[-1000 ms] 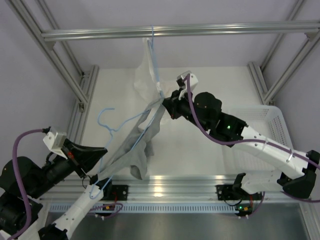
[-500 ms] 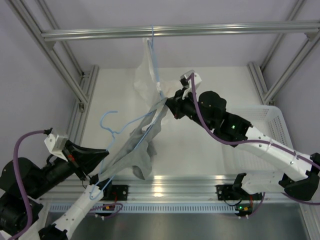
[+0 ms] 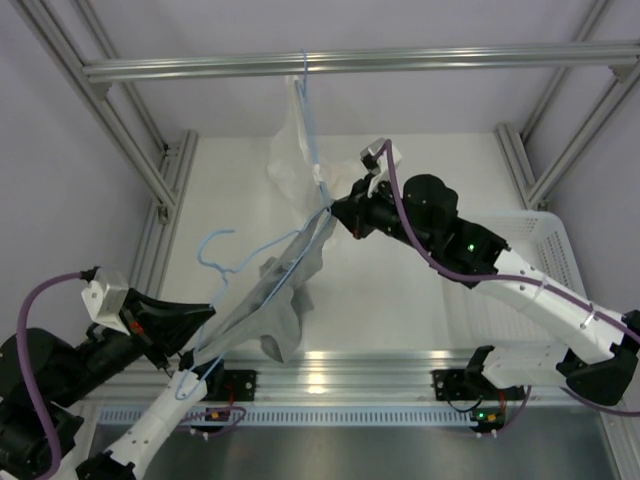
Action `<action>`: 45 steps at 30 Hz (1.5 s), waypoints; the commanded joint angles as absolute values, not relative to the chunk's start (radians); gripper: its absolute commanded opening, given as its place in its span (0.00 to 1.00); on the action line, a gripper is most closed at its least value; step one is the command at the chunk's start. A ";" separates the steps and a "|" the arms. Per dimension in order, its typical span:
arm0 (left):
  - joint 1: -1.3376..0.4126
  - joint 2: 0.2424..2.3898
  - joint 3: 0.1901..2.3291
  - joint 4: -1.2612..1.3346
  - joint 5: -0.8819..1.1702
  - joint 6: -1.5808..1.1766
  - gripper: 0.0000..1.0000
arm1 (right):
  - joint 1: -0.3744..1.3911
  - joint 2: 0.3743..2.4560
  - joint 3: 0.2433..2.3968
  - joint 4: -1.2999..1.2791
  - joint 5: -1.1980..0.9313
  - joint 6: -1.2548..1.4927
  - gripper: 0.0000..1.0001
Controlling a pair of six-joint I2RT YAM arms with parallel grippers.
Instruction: Remove the tank top from the hanger
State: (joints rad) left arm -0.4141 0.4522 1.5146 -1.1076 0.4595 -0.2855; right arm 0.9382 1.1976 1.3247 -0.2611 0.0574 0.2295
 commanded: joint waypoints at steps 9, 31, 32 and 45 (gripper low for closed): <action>-0.419 0.437 1.487 -0.942 0.319 -0.328 0.00 | 0.919 1.163 1.261 -0.203 -0.124 0.287 0.00; -0.417 0.367 0.945 -0.011 0.249 -0.327 0.00 | 0.968 1.157 1.242 0.018 -0.503 0.460 0.00; -0.416 0.367 0.927 0.047 0.232 -0.310 0.00 | 0.968 1.158 1.259 0.017 -0.544 0.465 0.00; -0.417 0.293 0.763 0.383 -0.051 -0.290 0.00 | 1.031 1.319 1.051 0.064 -0.394 0.501 0.00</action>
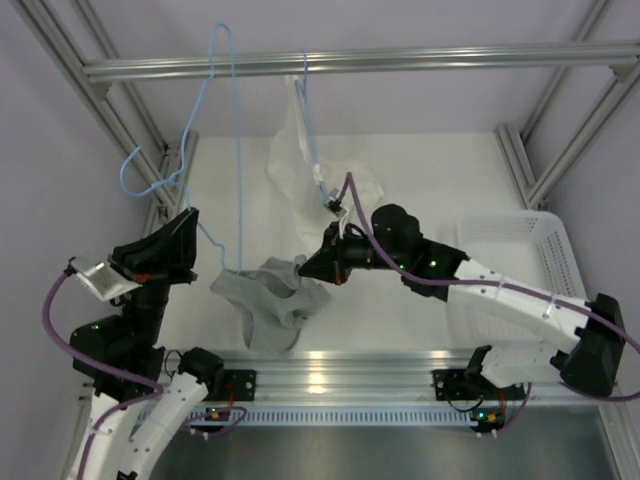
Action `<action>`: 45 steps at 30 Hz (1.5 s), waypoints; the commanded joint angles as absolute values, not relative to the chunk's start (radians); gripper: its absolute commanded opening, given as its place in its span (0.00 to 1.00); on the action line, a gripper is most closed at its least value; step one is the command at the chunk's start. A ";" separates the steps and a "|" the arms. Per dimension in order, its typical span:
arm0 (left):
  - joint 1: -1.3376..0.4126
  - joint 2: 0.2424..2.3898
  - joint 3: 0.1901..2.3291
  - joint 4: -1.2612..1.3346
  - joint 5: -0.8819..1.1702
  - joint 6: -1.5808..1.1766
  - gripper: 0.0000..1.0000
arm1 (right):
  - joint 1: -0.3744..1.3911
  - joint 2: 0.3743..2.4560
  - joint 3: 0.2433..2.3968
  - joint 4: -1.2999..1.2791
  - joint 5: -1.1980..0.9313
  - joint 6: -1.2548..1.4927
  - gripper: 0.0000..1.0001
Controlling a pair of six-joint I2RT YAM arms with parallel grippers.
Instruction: Remove the tank top from the hanger
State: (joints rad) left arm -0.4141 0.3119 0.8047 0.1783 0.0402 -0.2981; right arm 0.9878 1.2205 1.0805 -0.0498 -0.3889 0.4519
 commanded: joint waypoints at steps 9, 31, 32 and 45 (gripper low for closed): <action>-0.417 0.307 0.698 0.489 -0.057 -0.302 0.00 | 1.190 1.566 1.146 0.048 -0.045 0.451 0.00; -0.417 0.303 0.969 -0.340 -0.262 -0.311 0.00 | 0.957 1.081 0.651 -0.035 0.236 0.422 0.45; -0.417 0.323 0.995 -0.366 -0.271 -0.313 0.00 | 0.957 1.081 0.649 -0.035 0.245 0.419 0.48; -0.417 0.783 1.373 -0.604 -0.322 -0.249 0.00 | 0.948 1.022 0.644 -0.071 0.265 0.400 0.93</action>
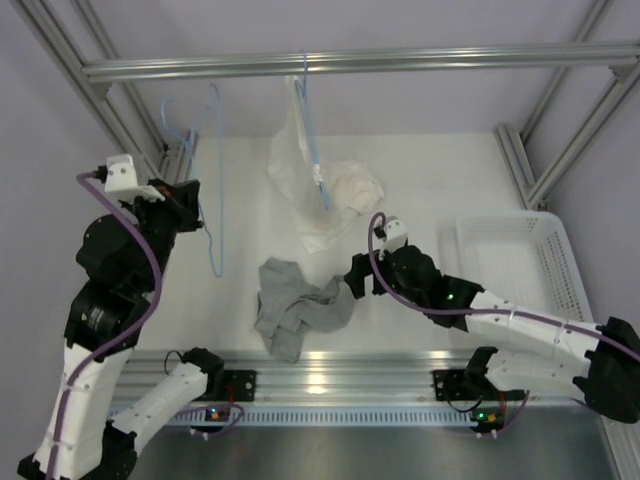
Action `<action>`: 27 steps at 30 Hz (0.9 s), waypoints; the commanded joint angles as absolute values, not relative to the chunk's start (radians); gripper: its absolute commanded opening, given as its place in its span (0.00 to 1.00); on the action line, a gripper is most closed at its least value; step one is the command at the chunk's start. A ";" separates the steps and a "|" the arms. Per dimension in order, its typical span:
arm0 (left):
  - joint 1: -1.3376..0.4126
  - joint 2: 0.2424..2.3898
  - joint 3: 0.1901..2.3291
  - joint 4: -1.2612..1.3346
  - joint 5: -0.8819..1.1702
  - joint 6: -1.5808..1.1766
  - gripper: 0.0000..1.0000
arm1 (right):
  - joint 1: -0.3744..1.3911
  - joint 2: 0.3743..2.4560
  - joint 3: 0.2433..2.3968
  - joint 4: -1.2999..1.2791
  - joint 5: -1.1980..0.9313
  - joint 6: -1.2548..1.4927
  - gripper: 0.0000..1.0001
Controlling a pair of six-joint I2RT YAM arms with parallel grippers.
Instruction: Remove the tank top from the hanger
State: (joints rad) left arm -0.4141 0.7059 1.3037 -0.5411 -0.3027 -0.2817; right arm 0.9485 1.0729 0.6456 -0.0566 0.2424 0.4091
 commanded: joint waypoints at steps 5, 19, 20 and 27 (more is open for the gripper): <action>-0.417 0.914 1.503 -0.569 -0.331 -0.186 0.00 | 0.946 0.919 0.649 -0.135 0.270 0.402 0.97; -0.393 1.293 1.818 -0.635 -0.414 -0.137 0.00 | 0.948 0.588 0.681 -0.359 0.262 0.397 0.99; -0.384 1.304 1.830 -0.635 -0.401 -0.138 0.00 | 0.946 0.569 0.683 -0.364 0.261 0.396 0.99; -0.270 1.391 1.881 -0.632 -0.302 -0.169 0.00 | 0.948 0.545 0.678 -0.371 0.255 0.391 0.99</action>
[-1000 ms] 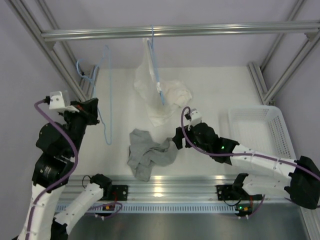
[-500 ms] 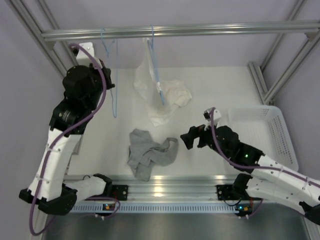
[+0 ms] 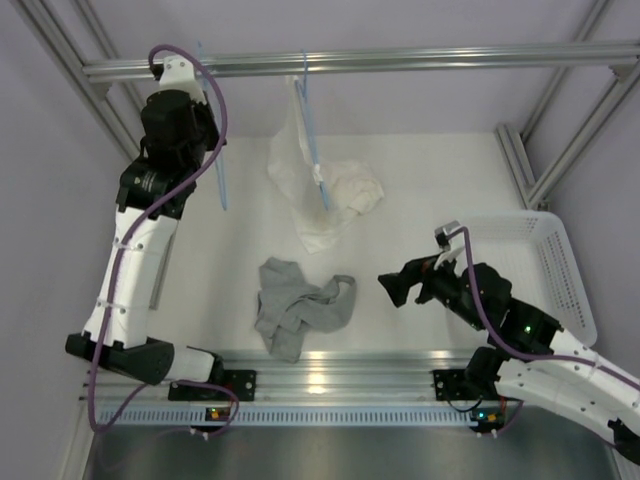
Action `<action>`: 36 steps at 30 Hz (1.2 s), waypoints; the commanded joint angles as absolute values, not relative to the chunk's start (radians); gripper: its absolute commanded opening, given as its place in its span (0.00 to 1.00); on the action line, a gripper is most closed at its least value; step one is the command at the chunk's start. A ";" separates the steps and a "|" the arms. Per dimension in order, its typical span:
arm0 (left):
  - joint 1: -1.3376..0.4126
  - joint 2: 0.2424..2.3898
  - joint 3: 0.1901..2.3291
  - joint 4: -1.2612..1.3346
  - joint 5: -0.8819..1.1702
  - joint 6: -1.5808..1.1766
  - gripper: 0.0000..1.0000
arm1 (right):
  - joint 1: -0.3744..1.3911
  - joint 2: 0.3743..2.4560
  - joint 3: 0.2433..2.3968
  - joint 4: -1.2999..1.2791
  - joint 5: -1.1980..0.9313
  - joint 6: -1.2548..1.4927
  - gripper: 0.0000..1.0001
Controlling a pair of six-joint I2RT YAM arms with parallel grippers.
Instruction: Remove the tank top from the hanger
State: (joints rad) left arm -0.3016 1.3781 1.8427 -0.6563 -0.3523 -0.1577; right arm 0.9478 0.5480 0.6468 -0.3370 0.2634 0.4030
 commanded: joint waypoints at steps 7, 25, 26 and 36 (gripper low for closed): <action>-0.195 1.381 1.744 -0.615 -0.200 -0.204 0.00 | 0.948 0.541 0.677 -0.371 0.249 0.390 0.99; -0.143 1.162 1.530 -0.722 -0.158 -0.275 0.99 | 1.035 0.736 0.604 -0.164 0.115 0.389 0.99; -0.143 1.135 1.481 -0.729 -0.149 -0.285 0.99 | 1.048 0.779 0.592 -0.138 0.115 0.396 0.99; -0.143 0.507 0.967 -0.631 -0.299 -0.442 0.99 | 1.330 1.210 0.765 -0.009 0.402 0.397 0.99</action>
State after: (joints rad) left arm -0.1463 0.6300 1.0580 -0.7059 -0.2310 -0.3874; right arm 1.2800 1.1336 0.6601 -0.1257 0.2813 0.3973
